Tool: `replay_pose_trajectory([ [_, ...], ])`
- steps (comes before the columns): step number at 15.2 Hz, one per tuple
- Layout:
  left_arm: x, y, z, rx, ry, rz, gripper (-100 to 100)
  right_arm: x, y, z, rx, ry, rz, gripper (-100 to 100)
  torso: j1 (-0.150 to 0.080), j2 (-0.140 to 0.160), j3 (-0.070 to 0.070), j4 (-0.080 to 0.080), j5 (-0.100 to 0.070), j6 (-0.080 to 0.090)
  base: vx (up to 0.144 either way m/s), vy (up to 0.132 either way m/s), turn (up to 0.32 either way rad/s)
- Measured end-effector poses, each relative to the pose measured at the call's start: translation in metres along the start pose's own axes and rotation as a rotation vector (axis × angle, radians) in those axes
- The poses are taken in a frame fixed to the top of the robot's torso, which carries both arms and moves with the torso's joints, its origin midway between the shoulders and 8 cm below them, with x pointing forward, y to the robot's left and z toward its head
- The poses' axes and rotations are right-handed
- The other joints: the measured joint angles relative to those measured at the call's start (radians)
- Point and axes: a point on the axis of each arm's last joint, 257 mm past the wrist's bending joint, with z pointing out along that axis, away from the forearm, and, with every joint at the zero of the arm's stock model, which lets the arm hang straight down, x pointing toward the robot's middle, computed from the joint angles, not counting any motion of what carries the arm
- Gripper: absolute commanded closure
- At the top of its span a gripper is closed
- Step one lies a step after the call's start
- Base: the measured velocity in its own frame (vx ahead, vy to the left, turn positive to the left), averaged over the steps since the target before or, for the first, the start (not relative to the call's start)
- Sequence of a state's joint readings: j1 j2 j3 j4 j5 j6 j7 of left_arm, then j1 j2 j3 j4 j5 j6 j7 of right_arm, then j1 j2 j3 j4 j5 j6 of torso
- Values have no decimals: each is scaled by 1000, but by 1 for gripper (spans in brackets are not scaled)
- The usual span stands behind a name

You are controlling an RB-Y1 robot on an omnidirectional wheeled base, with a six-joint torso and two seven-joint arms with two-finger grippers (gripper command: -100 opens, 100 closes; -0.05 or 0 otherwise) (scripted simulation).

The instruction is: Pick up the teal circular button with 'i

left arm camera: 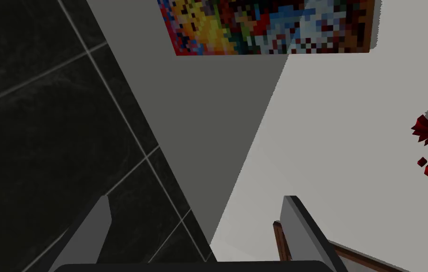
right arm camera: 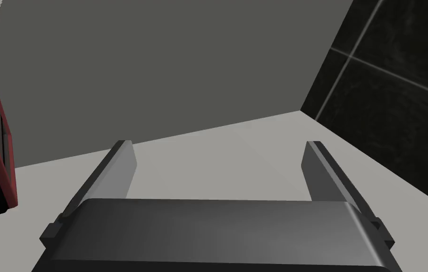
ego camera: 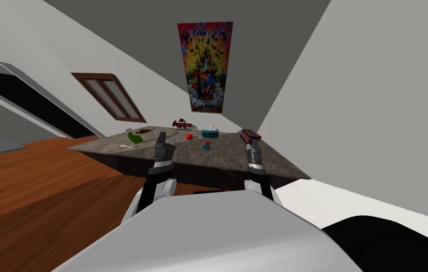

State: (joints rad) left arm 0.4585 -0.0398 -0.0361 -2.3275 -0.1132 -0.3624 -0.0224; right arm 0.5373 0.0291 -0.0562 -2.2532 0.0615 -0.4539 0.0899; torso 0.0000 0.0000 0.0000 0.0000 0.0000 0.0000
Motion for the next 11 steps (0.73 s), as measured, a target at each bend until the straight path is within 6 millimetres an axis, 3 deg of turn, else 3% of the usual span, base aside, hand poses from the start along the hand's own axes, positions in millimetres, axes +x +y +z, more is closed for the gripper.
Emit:
replay_pose_trajectory([
  [5,-1,21,-3,-66,62,47,-100,0,0,0,0,0,0,0,0,2,1,0,0,0,-26,-7,-82],
  [11,-19,61,-11,-195,113,108,-100,0,0,0,0,0,0,0,0,3,2,1,0,0,-33,-13,-130],
])
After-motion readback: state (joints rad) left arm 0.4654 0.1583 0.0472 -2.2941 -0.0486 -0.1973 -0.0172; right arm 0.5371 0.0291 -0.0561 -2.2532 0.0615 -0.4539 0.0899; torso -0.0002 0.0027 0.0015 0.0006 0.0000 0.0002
